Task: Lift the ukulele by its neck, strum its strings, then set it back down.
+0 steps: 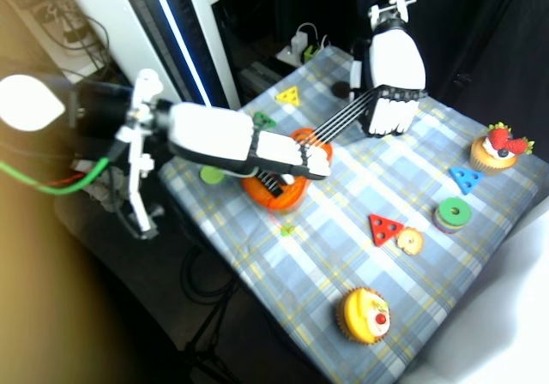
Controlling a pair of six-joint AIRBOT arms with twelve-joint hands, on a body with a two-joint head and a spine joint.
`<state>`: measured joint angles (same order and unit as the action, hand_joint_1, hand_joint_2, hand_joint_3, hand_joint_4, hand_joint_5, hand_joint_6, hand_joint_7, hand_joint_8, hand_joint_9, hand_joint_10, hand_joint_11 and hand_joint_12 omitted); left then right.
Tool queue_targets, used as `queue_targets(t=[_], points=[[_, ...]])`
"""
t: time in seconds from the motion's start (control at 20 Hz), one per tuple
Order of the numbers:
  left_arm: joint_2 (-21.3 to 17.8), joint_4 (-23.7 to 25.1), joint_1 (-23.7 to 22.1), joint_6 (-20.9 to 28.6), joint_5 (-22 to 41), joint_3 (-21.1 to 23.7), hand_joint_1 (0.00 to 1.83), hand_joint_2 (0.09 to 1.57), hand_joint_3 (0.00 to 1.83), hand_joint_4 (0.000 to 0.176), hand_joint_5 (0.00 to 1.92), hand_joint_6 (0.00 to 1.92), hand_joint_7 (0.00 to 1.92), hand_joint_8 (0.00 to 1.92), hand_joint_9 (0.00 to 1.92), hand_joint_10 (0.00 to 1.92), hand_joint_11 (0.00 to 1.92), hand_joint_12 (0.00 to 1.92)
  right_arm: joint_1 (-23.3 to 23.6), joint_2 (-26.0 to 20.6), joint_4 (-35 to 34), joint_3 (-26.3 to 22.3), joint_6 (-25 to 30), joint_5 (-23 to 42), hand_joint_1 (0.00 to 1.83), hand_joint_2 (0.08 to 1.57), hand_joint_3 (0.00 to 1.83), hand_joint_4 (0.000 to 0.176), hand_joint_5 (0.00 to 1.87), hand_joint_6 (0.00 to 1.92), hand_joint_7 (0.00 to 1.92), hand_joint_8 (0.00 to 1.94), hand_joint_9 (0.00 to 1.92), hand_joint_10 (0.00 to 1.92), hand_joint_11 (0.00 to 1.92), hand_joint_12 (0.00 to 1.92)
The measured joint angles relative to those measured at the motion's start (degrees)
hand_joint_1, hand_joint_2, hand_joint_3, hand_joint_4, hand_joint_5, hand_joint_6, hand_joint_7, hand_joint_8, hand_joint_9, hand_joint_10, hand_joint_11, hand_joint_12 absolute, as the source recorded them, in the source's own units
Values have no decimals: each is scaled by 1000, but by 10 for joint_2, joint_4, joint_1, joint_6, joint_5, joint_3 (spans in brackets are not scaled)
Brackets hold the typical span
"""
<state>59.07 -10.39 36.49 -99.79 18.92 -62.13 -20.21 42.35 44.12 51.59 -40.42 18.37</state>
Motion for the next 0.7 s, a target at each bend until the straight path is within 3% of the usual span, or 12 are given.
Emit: queue_targets(t=[0.05, 0.1, 0.15, 0.2, 0.25, 0.3, 0.35, 0.4, 0.45, 0.5, 0.55, 0.7], points=[[0, -3, 0, 0, 0, 0, 1397, 1160, 0, 0, 584, 1921, 675, 1921, 827, 1921, 706, 1921, 0, 0, -6, 0, 2, 11, 468, 1252, 667, 0, 605, 617, 217, 3, 84, 22, 0, 497], [0, -4, 0, 0, 0, 0, 1365, 1182, 5, 0, 532, 1921, 626, 1921, 767, 1921, 640, 1921, 0, 0, -7, -2, 2, 20, 758, 1350, 255, 0, 483, 1532, 235, 3, 83, 17, 0, 523], [1, -4, 1, 0, 0, 0, 1374, 1179, 2, 0, 532, 1921, 637, 1921, 778, 1921, 646, 1921, 7, 2, -8, -3, 5, 28, 610, 1417, 161, 12, 96, 1042, 137, 0, 25, 3, 0, 303], [1, -4, 1, 0, -2, 0, 1377, 1179, 2, 0, 509, 1921, 622, 1921, 761, 1921, 626, 1921, 17, 3, -4, -4, 3, 29, 640, 1451, 154, 31, 39, 576, 104, 1, 23, 4, 0, 244], [1, -4, 1, 0, -1, 0, 1372, 1176, 0, 0, 499, 1921, 619, 1921, 759, 1921, 621, 1921, 32, -2, -5, -4, 4, 30, 893, 1417, 196, 100, 129, 363, 92, 0, 17, 4, 0, 324], [1, -4, 1, 1, 0, 0, 1379, 1172, 0, 0, 497, 1921, 616, 1921, 758, 1921, 623, 1921, 52, -16, -6, -9, 3, 36, 417, 1365, 141, 0, 246, 215, 203, 20, 121, 51, 0, 764], [1, -6, 2, 1, -1, -2, 1364, 1171, 0, 12, 490, 1921, 599, 1921, 743, 1921, 598, 1921, 65, -30, -16, -8, -3, 49, 316, 1366, 68, 15, 271, 120, 22, 0, 7, 2, 0, 122], [1, -7, 3, 1, -1, -2, 1364, 1171, 0, 12, 490, 1921, 599, 1921, 743, 1921, 598, 1921, 65, -33, -19, -8, -4, 49, 316, 1366, 68, 15, 271, 120, 22, 0, 7, 2, 0, 122], [1, -9, 4, 1, -1, -2, 1365, 1174, 0, 7, 511, 1921, 620, 1921, 758, 1921, 589, 1921, 64, -37, -26, -8, -11, 45, 454, 1433, 110, 38, 290, 137, 14, 3, 1, 0, 0, 24], [7, -12, 4, 1, 0, -5, 1347, 1187, 5, 1, 519, 1921, 624, 1921, 746, 1921, 554, 1921, 63, -41, -43, -14, -38, 31, 550, 1468, 157, 44, 221, 125, 0, 0, 0, 0, 0, 0], [10, -14, 4, 1, 1, -5, 1353, 1175, 0, 0, 542, 1921, 643, 1921, 759, 1921, 601, 1921, 63, -44, -56, -15, -51, 31, 593, 1540, 116, 6, 174, 90, 63, 8, 0, 0, 0, 0], [12, -23, 11, 2, 3, -6, 1366, 1173, 0, 0, 516, 1921, 626, 1921, 750, 1921, 608, 1921, 63, -56, -88, -19, -71, 42, 474, 1520, 50, 0, 208, 89, 64, 1, 0, 0, 0, 0]])
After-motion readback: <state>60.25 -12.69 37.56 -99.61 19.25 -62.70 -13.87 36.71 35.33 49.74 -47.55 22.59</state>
